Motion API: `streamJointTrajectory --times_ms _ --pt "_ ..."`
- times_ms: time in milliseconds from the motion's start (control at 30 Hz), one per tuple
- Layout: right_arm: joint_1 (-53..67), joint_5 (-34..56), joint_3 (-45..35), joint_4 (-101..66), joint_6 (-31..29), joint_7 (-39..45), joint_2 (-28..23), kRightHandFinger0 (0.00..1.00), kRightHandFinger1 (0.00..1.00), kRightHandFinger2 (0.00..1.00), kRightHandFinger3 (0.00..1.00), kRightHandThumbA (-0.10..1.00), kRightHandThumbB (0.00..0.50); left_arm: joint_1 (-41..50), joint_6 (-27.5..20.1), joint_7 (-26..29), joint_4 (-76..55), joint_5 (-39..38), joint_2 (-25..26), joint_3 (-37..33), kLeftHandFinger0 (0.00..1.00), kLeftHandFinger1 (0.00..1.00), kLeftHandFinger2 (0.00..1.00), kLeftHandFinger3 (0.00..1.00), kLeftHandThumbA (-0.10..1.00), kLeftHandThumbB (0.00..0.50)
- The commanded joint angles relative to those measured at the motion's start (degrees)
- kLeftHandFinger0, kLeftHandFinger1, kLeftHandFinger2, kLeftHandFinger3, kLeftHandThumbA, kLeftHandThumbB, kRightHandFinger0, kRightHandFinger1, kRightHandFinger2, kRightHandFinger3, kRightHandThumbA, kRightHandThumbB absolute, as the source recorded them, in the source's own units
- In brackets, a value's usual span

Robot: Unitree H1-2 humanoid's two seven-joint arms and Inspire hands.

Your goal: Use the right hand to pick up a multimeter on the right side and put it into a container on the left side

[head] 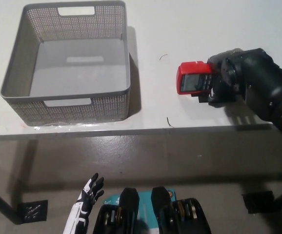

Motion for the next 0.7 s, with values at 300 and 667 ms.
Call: streamJointTrajectory --times_ms 300,667 --pt "-0.51 0.78 -4.29 20.16 -12.41 -24.47 5.37 0.39 0.49 0.63 0.77 -0.08 0.271 -0.27 -0.55 -1.39 -2.77 -1.15 0.83 0.28 1.00 1.00 1.00 1.00 1.00 0.487" --pt "1.44 29.79 -42.55 21.35 -14.84 -20.28 2.94 0.00 0.45 0.77 0.76 -0.10 0.133 -0.43 -1.62 -1.22 -1.41 -1.04 0.78 0.55 1.00 1.00 1.00 1.00 1.00 0.484"
